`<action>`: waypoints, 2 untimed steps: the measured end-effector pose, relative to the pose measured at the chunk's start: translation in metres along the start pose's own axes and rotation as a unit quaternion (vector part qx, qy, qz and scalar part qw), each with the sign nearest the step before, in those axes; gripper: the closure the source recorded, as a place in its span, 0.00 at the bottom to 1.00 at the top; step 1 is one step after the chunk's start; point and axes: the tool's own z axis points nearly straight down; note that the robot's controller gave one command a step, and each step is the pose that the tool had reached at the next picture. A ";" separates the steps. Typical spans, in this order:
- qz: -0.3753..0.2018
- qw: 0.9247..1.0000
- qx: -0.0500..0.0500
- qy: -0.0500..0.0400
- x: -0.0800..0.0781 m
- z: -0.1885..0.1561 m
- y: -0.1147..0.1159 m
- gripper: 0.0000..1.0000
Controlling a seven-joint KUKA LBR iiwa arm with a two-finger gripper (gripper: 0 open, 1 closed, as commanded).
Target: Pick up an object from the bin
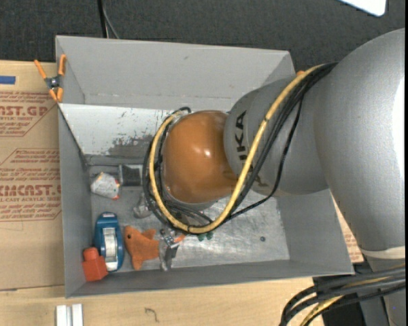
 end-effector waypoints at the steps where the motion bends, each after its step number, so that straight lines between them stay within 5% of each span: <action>1: -0.098 0.995 0.002 -0.015 -0.006 0.056 0.008 0.00; 2: 0.085 0.996 -0.001 -0.002 0.002 0.058 0.006 1.00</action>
Offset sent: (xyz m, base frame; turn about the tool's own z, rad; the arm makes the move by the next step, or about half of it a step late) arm -0.0053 0.0023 -0.0598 0.1711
